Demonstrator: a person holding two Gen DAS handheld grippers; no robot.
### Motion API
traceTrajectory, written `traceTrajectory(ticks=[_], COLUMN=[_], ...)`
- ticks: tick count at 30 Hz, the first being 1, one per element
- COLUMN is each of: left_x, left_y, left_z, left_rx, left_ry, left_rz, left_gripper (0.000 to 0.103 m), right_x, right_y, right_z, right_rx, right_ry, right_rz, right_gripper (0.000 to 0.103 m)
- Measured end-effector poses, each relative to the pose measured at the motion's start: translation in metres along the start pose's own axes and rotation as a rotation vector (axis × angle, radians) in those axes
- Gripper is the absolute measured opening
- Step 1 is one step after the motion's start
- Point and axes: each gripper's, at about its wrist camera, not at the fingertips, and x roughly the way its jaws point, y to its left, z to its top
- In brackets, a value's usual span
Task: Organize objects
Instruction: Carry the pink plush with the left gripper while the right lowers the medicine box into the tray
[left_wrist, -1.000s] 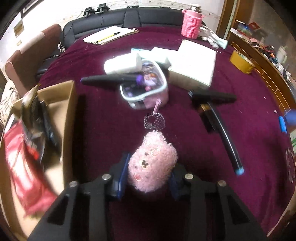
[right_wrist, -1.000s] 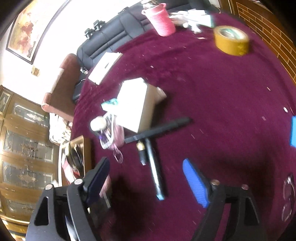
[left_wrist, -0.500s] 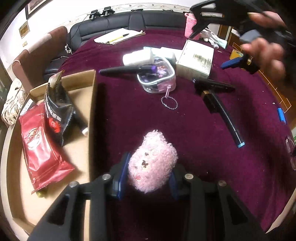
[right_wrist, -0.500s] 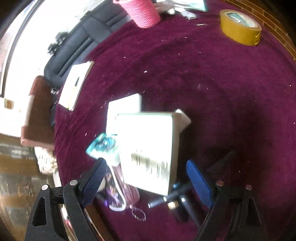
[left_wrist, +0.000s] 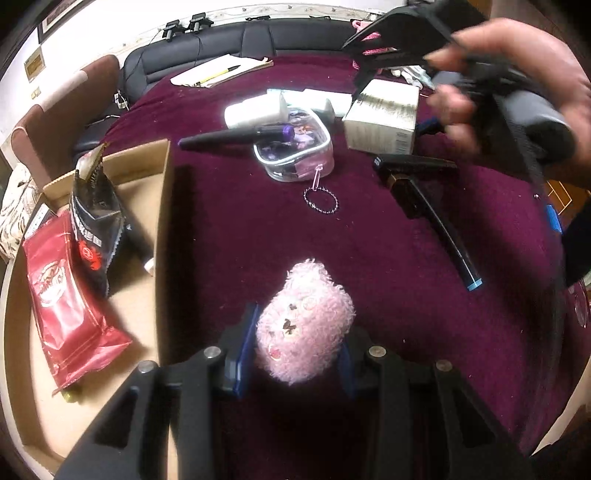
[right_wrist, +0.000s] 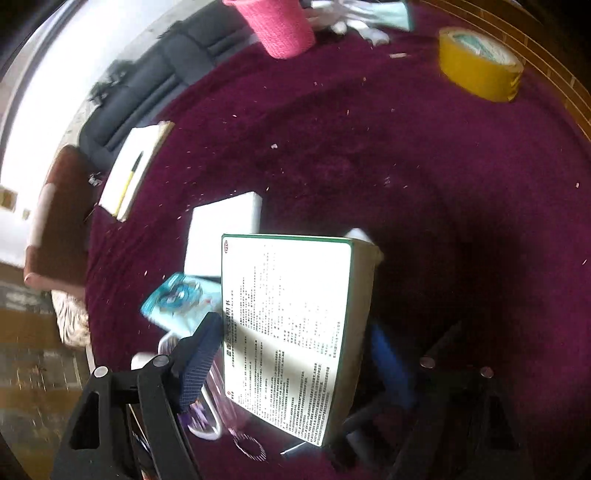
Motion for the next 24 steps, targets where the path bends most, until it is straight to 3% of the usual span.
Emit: traceTrajectory(ticks=[11,18,24], left_x=[-0.006,-0.027,-0.046], left_y=[-0.010,-0.012,-0.011], left_z=[0.004,0.001,0.001], left_rx=[-0.017,-0.040,-0.043], left_ry=[-0.015,-0.038,-0.063], left_rz=[-0.024,-0.039,-0.048], left_gripper=[0.037,0.037,0.037], right_x=[-0.068,-0.078,-0.084], right_y=[-0.056,-0.076,-0.067], right_z=[-0.056,-0.101,-0.123], right_rx=[-0.092,-0.119,-0.165], right_ry=[0.027,0.087,0.105], right_rz=[0.199,0.252,0.281], right_gripper=[0.083,0.084,0.084])
